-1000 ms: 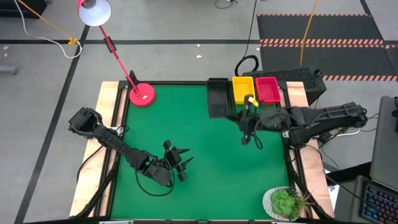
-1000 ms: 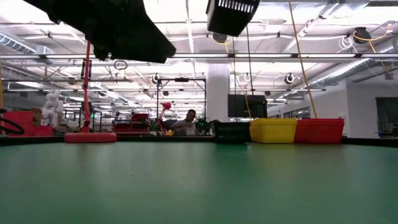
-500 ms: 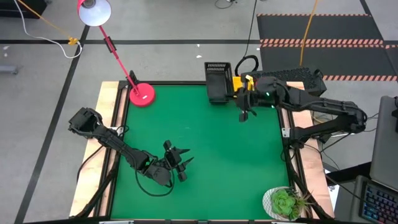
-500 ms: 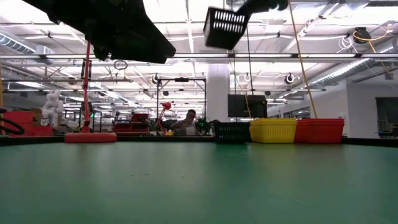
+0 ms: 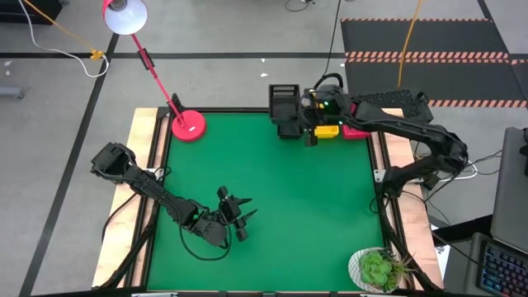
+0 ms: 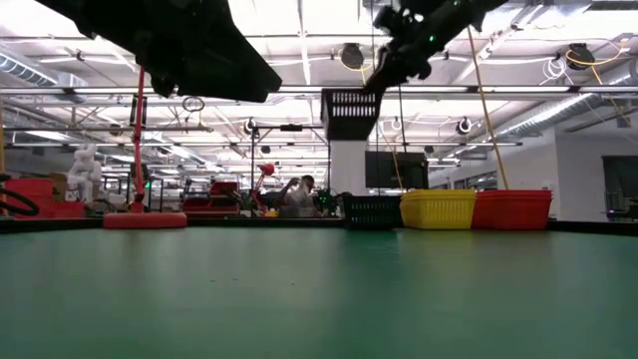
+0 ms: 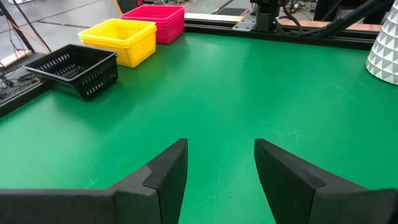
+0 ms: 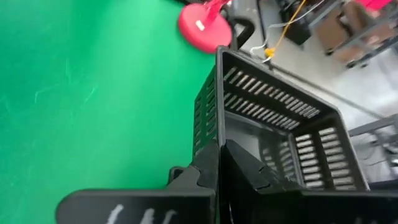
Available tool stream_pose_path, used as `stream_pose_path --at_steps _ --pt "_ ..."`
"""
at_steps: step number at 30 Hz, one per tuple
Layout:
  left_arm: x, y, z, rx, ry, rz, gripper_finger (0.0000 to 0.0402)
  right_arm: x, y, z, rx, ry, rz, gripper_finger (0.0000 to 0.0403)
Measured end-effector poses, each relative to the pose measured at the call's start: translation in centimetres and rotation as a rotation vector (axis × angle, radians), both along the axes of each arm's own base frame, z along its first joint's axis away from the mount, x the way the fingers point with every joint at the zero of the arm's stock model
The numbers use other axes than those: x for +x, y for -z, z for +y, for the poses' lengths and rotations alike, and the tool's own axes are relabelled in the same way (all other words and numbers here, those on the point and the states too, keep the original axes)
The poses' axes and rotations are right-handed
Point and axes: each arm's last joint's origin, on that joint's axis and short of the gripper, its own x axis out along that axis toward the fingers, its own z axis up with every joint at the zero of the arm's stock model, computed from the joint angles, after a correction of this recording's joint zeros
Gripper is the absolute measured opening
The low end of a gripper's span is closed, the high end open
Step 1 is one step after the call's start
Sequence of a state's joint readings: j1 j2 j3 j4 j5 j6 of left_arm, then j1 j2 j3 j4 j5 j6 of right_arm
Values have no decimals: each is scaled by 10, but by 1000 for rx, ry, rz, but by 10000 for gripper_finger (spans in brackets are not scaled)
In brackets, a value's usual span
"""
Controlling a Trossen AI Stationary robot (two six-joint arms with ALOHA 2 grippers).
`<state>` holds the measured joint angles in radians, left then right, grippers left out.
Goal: Stack baskets by color
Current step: Stack the bottom black bin on the top stacked black bins
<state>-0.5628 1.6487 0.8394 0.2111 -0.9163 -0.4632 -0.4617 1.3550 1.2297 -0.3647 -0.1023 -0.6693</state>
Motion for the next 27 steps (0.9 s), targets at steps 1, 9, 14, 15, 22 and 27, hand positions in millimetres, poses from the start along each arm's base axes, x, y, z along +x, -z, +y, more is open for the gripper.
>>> stream_pose_path --at_steps 1,9,14,15,22,27 --pt "0 0 0 3 2 2 188 2 4 -4 10 1 8 4" --pt "0 0 0 8 4 4 188 13 30 -22 72 -17 23 4" --pt "0 0 0 7 5 4 189 11 49 -26 40 -9 -19 4" --pt "0 0 0 7 5 4 188 10 53 -27 38 -5 -19 4" --pt "0 0 0 12 8 6 188 -5 75 -39 23 2 28 4" --pt "0 0 0 12 8 5 188 -14 86 -48 19 -8 -24 4"
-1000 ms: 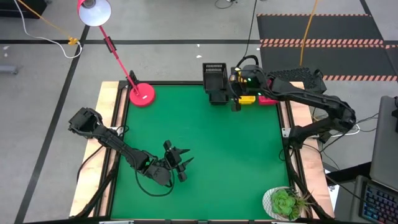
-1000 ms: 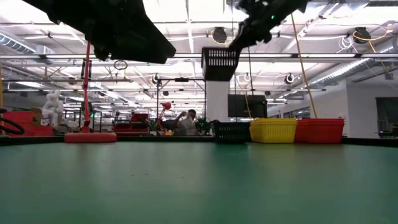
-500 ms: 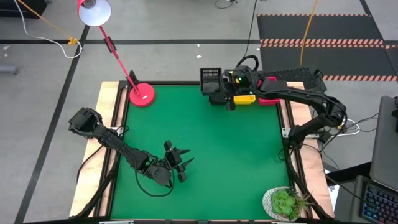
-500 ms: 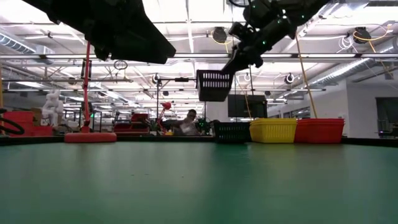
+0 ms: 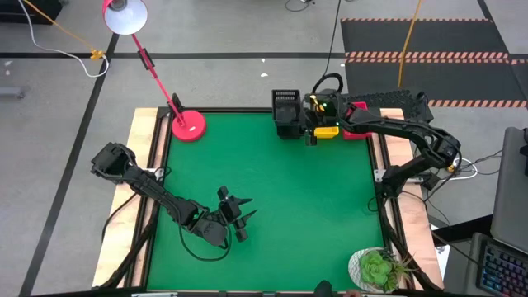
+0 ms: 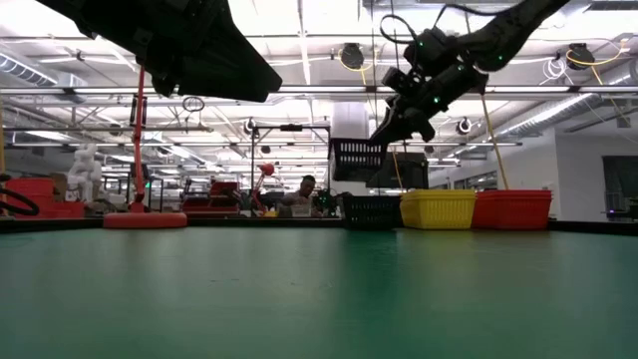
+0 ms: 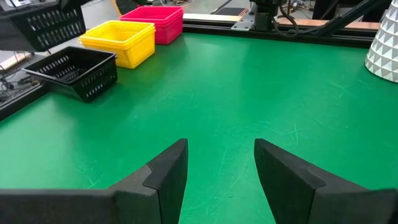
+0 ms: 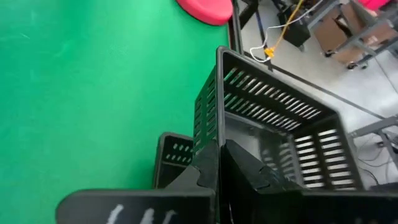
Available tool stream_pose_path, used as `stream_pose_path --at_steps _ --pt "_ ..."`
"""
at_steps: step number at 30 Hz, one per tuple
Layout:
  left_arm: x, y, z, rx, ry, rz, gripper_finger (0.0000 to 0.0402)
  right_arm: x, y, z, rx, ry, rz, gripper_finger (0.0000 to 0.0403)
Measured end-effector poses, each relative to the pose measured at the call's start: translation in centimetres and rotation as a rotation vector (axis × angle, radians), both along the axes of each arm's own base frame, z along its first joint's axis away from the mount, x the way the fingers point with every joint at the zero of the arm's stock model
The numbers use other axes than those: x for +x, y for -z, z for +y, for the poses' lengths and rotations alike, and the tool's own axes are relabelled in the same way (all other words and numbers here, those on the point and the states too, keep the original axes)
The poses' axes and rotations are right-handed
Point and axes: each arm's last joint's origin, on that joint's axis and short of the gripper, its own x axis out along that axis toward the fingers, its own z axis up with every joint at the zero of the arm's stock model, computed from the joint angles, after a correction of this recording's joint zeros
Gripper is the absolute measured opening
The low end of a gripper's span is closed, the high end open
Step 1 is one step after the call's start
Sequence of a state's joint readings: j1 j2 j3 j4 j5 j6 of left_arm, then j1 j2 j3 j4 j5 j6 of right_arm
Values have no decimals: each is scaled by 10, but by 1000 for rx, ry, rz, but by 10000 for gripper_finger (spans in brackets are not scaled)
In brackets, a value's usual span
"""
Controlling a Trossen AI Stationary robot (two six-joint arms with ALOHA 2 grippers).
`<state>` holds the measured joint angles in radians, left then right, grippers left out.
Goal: Stack baskets by color
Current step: Stack the bottom black bin on the top stacked black bins
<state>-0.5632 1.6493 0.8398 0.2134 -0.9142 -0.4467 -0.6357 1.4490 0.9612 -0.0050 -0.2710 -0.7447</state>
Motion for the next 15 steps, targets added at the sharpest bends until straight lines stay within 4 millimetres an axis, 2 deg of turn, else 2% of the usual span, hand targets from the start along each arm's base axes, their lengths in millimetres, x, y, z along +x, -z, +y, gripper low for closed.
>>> stream_pose_path --at_steps 9,15 --pt "0 0 0 1 0 0 188 -9 24 2 -12 24 -18 4" --pt "0 0 0 4 1 2 188 -12 31 3 -21 29 -24 7"
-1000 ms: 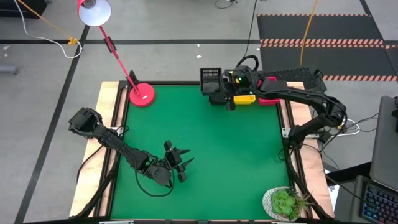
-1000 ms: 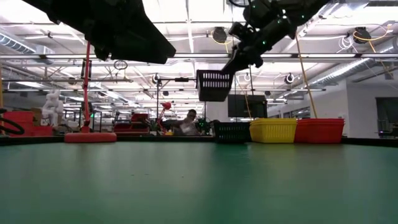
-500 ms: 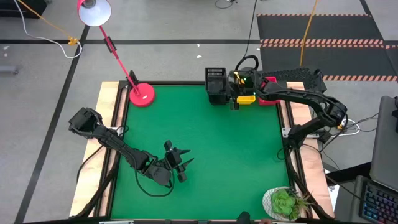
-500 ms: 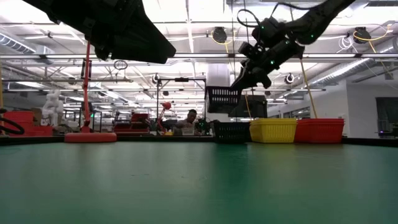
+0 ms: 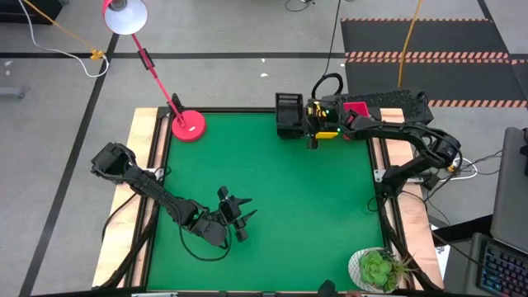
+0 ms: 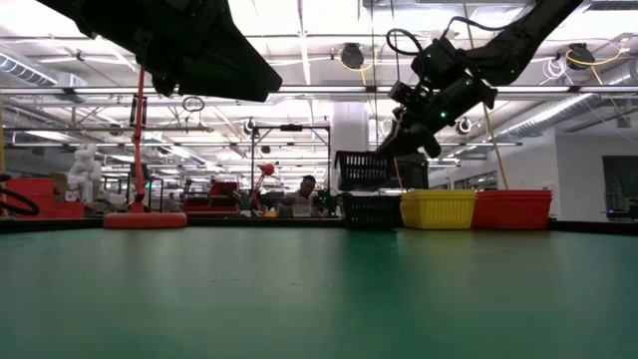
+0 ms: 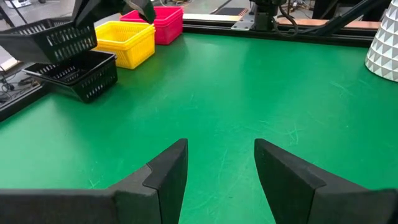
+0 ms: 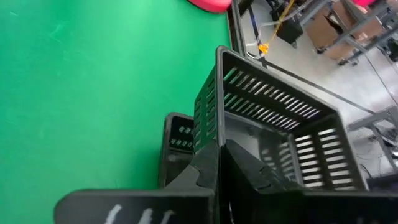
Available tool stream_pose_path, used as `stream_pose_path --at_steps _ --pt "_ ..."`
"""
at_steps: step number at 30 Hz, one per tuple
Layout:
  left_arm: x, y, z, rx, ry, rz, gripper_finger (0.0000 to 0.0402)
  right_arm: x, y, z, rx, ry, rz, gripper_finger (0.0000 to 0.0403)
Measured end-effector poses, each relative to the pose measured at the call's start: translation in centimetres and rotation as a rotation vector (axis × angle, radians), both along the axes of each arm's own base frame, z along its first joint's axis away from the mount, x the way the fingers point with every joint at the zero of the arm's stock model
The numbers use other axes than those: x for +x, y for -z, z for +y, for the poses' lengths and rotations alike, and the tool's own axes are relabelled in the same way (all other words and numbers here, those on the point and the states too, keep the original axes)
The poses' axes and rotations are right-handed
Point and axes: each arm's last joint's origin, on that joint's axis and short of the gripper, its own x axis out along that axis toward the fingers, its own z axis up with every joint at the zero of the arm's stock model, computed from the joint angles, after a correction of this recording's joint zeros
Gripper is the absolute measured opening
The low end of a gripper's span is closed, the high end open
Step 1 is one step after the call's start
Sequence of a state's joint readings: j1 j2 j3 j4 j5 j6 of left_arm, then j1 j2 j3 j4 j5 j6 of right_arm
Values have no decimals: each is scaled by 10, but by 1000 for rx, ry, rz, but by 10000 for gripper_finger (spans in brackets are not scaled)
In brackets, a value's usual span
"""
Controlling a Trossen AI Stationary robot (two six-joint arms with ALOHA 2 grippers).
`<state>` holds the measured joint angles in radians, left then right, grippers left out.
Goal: Stack baskets by color
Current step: Stack the bottom black bin on the top stacked black bins
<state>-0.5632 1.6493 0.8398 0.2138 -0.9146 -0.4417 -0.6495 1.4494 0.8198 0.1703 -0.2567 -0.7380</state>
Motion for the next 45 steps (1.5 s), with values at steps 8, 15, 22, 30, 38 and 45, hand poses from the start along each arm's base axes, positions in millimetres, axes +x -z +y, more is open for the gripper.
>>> stream_pose_path --at_steps 8,15,22,30,38,45 --pt "0 0 0 -2 0 -1 188 -3 7 2 1 19 22 9" --pt "0 0 0 -1 0 -1 188 -4 9 2 -24 19 0 10" --pt "0 0 0 -3 0 -3 188 -8 19 -3 -24 40 -5 10" --pt "1 -2 -1 2 6 -14 188 -11 25 -2 -16 39 9 11" --pt "1 -2 -1 2 6 -15 188 -11 25 -1 -16 35 7 15" --pt "1 -2 -1 2 6 -16 188 -11 25 -1 -15 34 7 41"
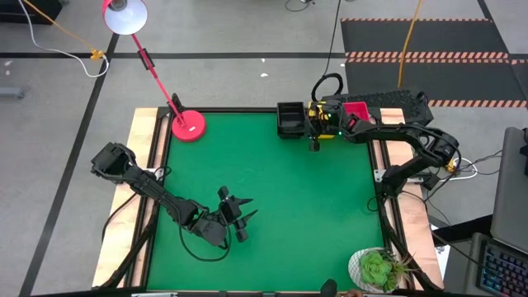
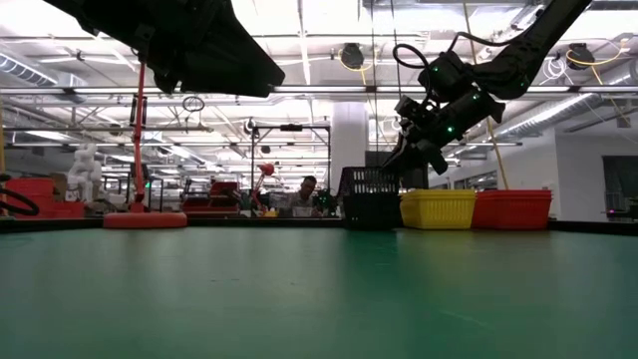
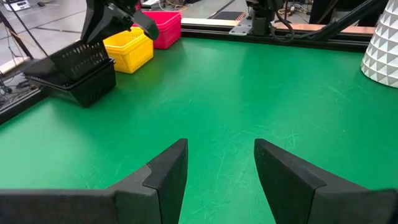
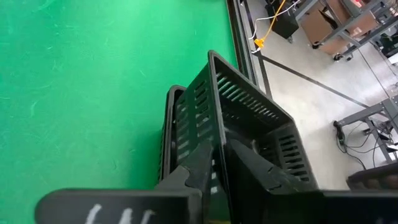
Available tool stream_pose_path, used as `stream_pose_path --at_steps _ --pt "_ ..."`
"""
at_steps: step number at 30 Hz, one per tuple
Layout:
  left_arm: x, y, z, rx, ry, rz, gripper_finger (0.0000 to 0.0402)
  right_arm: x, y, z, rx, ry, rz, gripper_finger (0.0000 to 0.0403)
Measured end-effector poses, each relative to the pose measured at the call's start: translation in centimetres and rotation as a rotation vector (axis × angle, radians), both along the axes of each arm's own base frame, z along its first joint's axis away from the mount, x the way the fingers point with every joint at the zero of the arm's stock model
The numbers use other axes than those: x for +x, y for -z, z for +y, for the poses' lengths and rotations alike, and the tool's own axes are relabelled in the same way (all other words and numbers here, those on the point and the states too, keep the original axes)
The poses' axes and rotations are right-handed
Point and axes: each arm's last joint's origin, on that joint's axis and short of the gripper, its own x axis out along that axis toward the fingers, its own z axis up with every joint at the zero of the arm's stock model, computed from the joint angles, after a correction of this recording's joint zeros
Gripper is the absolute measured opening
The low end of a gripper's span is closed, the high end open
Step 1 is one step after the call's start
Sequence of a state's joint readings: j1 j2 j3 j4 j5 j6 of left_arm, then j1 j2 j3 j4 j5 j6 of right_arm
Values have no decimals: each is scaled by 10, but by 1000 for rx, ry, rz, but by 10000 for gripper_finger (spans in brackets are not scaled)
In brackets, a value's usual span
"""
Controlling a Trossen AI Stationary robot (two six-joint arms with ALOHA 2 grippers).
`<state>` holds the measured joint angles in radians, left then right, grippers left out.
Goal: Stack baskets by color
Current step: Stack the bottom black bin on the top stacked black bins
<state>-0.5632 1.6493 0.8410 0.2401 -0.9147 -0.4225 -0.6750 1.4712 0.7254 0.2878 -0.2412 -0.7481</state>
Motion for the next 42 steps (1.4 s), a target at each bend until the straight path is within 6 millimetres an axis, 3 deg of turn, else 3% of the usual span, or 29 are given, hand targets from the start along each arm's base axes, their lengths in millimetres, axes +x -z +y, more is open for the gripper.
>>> stream_pose_path --at_steps 22,31,36,42 --pt "0 0 0 2 0 2 188 0 0 1 84 47 -28 139" --pt "0 0 1 21 5 11 188 1 -25 19 221 98 -172 172" --pt "2 0 3 19 -2 4 188 3 -33 28 263 137 -211 153" --pt "4 -4 2 6 20 -25 188 12 -12 19 306 229 -193 63"
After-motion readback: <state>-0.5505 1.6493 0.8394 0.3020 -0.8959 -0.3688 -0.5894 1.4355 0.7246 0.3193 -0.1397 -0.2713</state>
